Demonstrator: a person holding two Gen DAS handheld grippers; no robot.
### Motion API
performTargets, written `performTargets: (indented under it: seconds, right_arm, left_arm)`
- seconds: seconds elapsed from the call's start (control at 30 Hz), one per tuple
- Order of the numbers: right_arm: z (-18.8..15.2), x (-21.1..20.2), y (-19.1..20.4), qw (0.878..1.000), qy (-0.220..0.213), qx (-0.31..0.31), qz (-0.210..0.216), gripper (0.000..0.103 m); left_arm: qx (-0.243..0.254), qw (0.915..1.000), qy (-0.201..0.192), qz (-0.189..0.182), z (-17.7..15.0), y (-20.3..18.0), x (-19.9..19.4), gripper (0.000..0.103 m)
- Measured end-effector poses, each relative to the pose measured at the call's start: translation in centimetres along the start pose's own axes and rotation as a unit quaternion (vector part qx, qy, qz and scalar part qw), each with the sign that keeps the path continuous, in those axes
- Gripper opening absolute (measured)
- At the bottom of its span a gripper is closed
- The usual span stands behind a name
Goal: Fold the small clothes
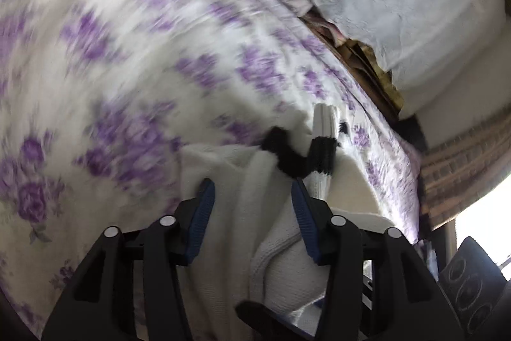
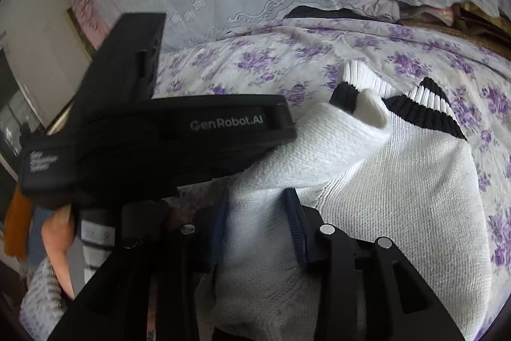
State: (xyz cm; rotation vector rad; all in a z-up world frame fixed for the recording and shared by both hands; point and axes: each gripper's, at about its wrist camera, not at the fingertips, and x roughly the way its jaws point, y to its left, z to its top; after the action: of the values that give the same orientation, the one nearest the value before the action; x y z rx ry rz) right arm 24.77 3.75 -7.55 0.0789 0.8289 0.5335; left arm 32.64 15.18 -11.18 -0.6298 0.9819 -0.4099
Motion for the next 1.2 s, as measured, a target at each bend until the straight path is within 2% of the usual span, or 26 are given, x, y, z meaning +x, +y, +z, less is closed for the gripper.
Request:
performTargets:
  seconds: [0.03, 0.1, 0.17, 0.2, 0.27, 0.3, 0.37, 0.43, 0.47, 0.5, 0.57, 0.6, 0.67, 0.7, 0.73, 0.77, 0.8, 0.83, 0.87, 0.97, 1.03, 1.07, 1.13, 1.2]
  right_arm:
    - [0.0, -0.2, 0.2, 1.0, 0.002, -0.007, 0.003, 0.045]
    - [0.0, -1.1, -0.1, 0.999, 0.004, 0.001, 0.041, 0.054]
    - [-0.1, -3.5, -0.5, 0.996, -0.001, 0.009, 0.087, 0.054]
    - [-0.4, -5.1, -0.4, 0.995, -0.012, -0.001, 0.101, 0.054]
    - [-1.0, -8.3, -0.2, 0.992, -0.038, -0.037, 0.113, 0.054]
    - [-1.6, -9.8, -0.2, 0.992, -0.051, -0.057, 0.105, 0.054]
    - [-2.7, -11.9, -0.4, 0.992, -0.072, -0.087, 0.057, 0.054]
    - [-4.0, -12.6, -0.9, 0.992, -0.077, -0.103, 0.011, 0.046]
    - [-4.7, -12.3, -1.2, 0.992, -0.069, -0.102, 0.003, 0.039]
    - [-5.2, -11.7, -1.4, 0.994, -0.056, -0.095, 0.007, 0.035]
    - [-6.5, -9.3, -1.4, 0.996, -0.018, -0.08, 0.027, 0.031]
    - [-6.9, -8.0, -1.2, 0.996, -0.001, -0.083, 0.032, 0.031]
    - [-8.3, -6.3, -0.1, 0.995, 0.014, -0.094, 0.034, 0.031]
    - [-8.7, -6.1, 0.3, 0.994, 0.012, -0.101, 0.028, 0.031]
    - [-8.6, -6.2, 0.4, 0.994, 0.014, -0.102, 0.027, 0.031]
    - [-8.4, -6.2, 0.0, 0.995, 0.02, -0.09, 0.039, 0.031]
    - [-8.3, -6.2, -0.5, 0.995, 0.027, -0.075, 0.054, 0.031]
    - [-8.2, -6.0, -1.2, 0.995, 0.033, -0.064, 0.071, 0.031]
    - [-8.1, -6.1, -1.5, 0.994, 0.041, -0.061, 0.08, 0.03]
    - [-7.5, -7.3, -2.2, 0.991, 0.053, -0.061, 0.106, 0.03]
    - [-5.9, -9.2, -3.5, 0.99, 0.021, -0.043, 0.132, 0.032]
    - [-5.2, -9.7, -4.0, 0.991, 0.002, -0.036, 0.131, 0.037]
    - [-2.9, -10.2, -5.7, 0.994, -0.029, -0.015, 0.108, 0.039]
    - [-0.8, -9.4, -7.5, 0.995, -0.048, 0.016, 0.081, 0.039]
  left_arm:
    - [-0.019, 0.9996, 0.002, -0.022, 0.1, 0.9, -0.3, 0.048]
    - [-0.035, 0.9988, -0.004, -0.033, 0.3, 1.6, -1.0, 0.048]
    - [-0.027, 0.9994, -0.019, -0.014, 0.2, 1.7, -2.1, 0.052]
    - [-0.02, 0.9994, -0.027, 0.0, 0.1, 1.6, -2.7, 0.056]
    - [-0.011, 0.9988, -0.043, 0.021, -0.1, 1.3, -3.9, 0.057]
    - [-0.009, 0.9984, -0.052, 0.022, -0.1, 1.3, -4.7, 0.057]
    - [-0.001, 0.9963, -0.082, 0.027, -0.2, 0.6, -6.9, 0.057]
    - [0.015, 0.9945, -0.102, 0.021, -0.2, -0.7, -8.4, 0.061]
    - [0.028, 0.9938, -0.108, 0.009, -0.6, -1.5, -9.1, 0.067]
    - [0.041, 0.9936, -0.105, -0.002, -1.0, -2.4, -9.3, 0.073]
    - [0.075, 0.9942, -0.075, -0.016, -1.8, -4.4, -8.0, 0.076]
    - [0.09, 0.9942, -0.058, -0.01, -2.3, -5.1, -7.0, 0.076]
    - [0.119, 0.9918, -0.023, 0.041, -3.0, -6.0, -3.9, 0.079]
    - [0.128, 0.9878, -0.01, 0.088, -3.2, -5.7, -2.0, 0.08]
    - [0.124, 0.9836, 0.001, 0.131, -3.1, -4.6, -0.2, 0.081]
    - [0.11, 0.9851, 0.011, 0.132, -3.0, -3.4, 1.1, 0.096]
    - [0.092, 0.9909, 0.002, 0.099, -2.7, -2.3, 1.2, 0.096]
    - [0.087, 0.9917, -0.002, 0.094, -2.5, -2.3, 0.8, 0.096]
    - [0.08, 0.9921, 0.006, 0.097, -2.2, -2.3, 0.7, 0.095]
    - [0.076, 0.9907, -0.012, 0.112, -2.5, -2.4, -0.7, 0.092]
    - [0.076, 0.9901, -0.03, 0.114, -2.4, -2.8, -2.3, 0.09]
    - [0.077, 0.9909, -0.045, 0.101, -2.2, -3.0, -3.4, 0.09]
    - [0.08, 0.9911, -0.066, 0.083, -2.0, -3.5, -4.9, 0.09]
    - [0.093, 0.9898, -0.063, 0.088, -2.1, -3.9, -4.8, 0.09]
